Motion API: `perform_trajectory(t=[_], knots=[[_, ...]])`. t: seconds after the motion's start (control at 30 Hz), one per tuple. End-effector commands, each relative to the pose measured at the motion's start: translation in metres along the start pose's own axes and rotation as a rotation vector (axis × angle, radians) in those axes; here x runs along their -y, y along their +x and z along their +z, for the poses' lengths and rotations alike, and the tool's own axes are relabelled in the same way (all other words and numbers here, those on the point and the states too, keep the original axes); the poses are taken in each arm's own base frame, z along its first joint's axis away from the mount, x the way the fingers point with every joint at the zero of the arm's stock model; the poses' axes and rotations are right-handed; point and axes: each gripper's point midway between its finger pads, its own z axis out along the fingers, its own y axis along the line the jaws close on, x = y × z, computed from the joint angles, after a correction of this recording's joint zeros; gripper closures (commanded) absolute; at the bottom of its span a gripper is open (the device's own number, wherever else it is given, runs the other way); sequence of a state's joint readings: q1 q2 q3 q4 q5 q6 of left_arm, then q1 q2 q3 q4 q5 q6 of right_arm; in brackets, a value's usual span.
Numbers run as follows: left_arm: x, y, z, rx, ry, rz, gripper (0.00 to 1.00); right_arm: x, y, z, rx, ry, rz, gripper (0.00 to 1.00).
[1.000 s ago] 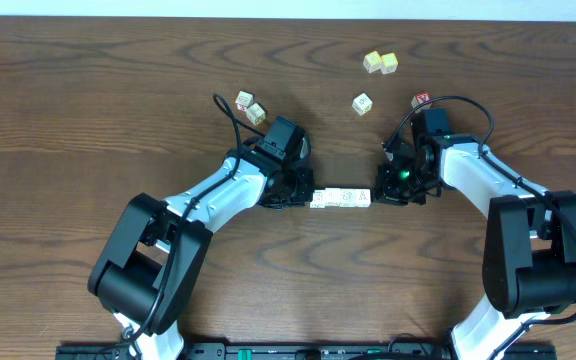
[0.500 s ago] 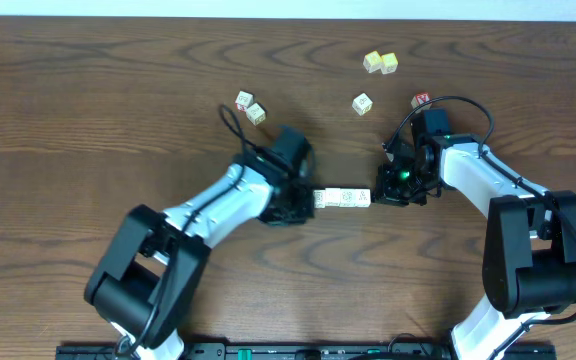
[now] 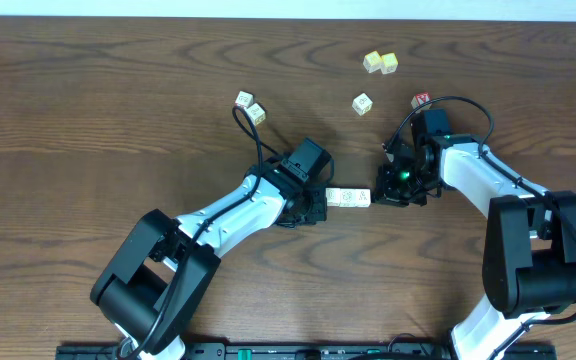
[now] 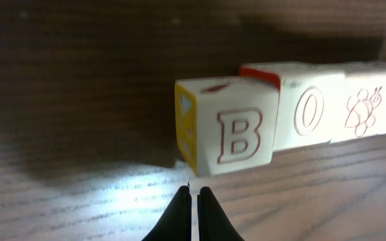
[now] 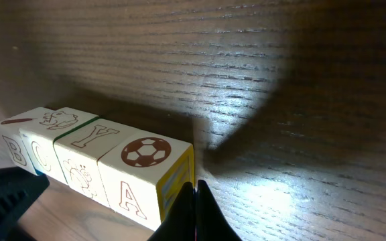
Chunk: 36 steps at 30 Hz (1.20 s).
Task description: Lift 4 blocks
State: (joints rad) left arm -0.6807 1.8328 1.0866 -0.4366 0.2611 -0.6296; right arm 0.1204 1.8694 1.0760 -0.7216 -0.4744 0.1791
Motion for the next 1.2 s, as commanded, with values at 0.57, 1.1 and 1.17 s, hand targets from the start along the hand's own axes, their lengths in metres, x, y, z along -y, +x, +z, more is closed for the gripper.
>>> perform_trajectory(t=[0.57,1.1,1.17], knots=[[-0.0029,-0.0077,0.0049,0.035,-0.012,-0.008,0.93,0.0008,0.004,0.0044,-0.018,0.002,0.014,0.99],[0.0007,-0.012,0.0047,0.052,0.003,-0.003,0.93,0.0009,0.004,0.0044,-0.018,0.003,0.014,0.99],[0.0007,-0.012,0.0047,0.052,0.003,-0.003,0.93,0.0009,0.004,0.0044,-0.018,0.003,0.014,0.99]])
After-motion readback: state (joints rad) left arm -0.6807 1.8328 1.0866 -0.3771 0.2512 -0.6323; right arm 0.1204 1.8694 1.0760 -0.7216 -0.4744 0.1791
